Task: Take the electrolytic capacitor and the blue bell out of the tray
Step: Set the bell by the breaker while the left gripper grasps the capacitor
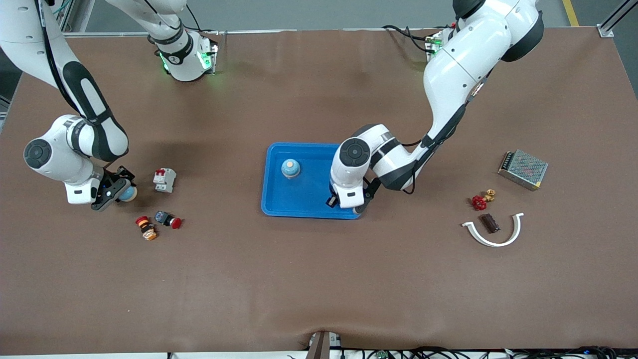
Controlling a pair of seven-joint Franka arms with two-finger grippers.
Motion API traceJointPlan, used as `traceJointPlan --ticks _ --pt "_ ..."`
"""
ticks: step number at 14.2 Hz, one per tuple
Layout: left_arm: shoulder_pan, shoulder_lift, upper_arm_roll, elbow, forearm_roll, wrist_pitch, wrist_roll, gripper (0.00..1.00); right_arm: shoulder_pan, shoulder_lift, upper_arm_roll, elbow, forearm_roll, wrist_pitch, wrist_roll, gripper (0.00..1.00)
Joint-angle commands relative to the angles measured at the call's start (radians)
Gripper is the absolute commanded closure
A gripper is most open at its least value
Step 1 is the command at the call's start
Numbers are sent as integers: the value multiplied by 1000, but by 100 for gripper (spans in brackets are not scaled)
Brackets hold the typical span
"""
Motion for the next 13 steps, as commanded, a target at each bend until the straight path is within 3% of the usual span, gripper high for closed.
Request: traceJointPlan --ticks 1,4,10,13 --pt "11 -65 -1 -5 -13 -55 108 100 -30 -15 20 1 -6 -5 -8 0" --pt "51 -117 -21 -5 -16 -130 164 100 -29 -55 22 18 7 -72 6 0" --pt "431 -160 -370 -31 -10 -403 349 100 11 -115 25 275 53 -534 248 0" --pt "586 -201 -461 -81 -4 -460 469 100 83 -153 28 313 88 -610 417 0"
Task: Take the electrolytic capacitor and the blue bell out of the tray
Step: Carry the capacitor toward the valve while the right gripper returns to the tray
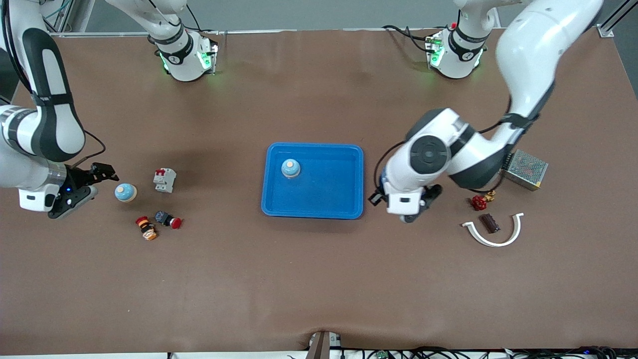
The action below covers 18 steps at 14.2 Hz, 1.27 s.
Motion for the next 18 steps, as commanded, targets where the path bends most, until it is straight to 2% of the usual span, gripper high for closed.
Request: traceJointPlan --ticks 1,6,10,13,18 --pt "108 -72 -55 -94 0 -19 94 100 81 -41 0 18 24 -53 196 0" --pt "221 -157 -56 -221 1 -20 235 100 290 -100 6 21 44 -84 651 0" --pt "297 -195 -56 -308 1 -20 268 100 397 -95 5 21 161 -63 882 0" --pt "355 -198 -56 -354 4 -20 310 100 527 -92 3 15 161 12 1104 0" --pt "390 -203 -56 -440 105 -8 320 100 702 -46 2 13 147 140 1350 0"
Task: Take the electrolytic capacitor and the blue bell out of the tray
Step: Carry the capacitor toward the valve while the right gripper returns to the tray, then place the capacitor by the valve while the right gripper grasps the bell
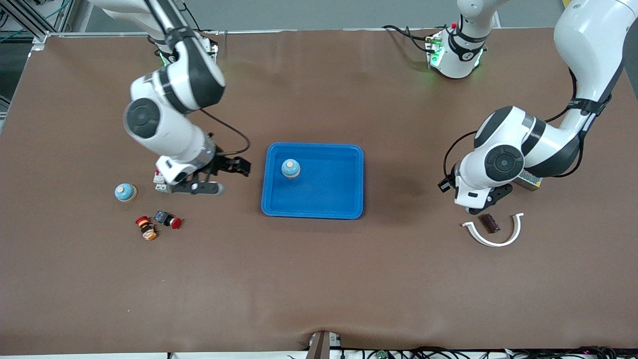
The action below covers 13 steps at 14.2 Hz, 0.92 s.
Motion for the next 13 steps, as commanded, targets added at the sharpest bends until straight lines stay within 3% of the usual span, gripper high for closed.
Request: traceJointPlan --ticks 1,4,8,13 --pt "35 -45 -13 -78 56 19 10 100 67 39 -18 -5 0 59 81 0" --pt "88 -41 -13 -153 105 80 13 100 123 96 -19 -16 -17 144 144 0" --pt "130 -31 -13 -235 189 146 24 100 192 160 -18 -17 -193 200 311 0" --pt "206 -13 -13 -295 246 186 56 100 234 220 -16 -20 -196 257 343 0"
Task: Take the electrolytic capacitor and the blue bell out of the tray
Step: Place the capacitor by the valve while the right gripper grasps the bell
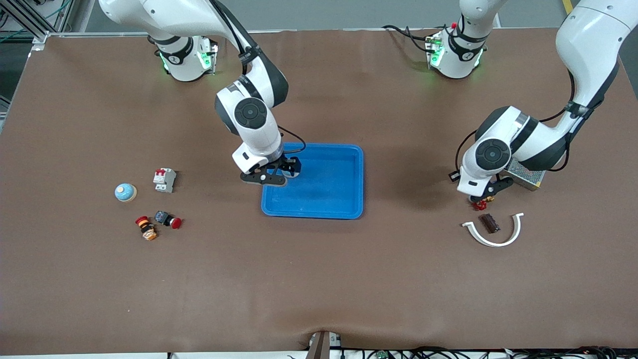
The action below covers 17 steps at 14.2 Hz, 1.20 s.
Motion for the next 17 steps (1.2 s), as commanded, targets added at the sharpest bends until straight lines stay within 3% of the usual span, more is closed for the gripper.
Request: traceJointPlan --ticks 1,6,12,13,14,16,17 --pt "56 -8 -11 -48 40 64 27 100 27 27 -11 -2 -24 32 41 0" --pt "132 79 -8 -56 147 96 38 100 56 56 -13 -23 -24 62 41 0" --pt "142 110 -7 -50 155 97 38 100 67 102 -13 -28 -24 110 41 0" --pt "140 112 -7 -47 157 97 38 88 67 110 -11 -28 -24 120 41 0" --pt "140 112 -7 -44 155 97 38 67 70 118 -13 -29 -24 133 41 0" --pt "140 107 -7 -33 155 95 37 7 75 129 -13 -29 -24 139 41 0" --pt "140 103 -8 -24 154 89 37 0 75 130 -13 -29 -24 141 41 0"
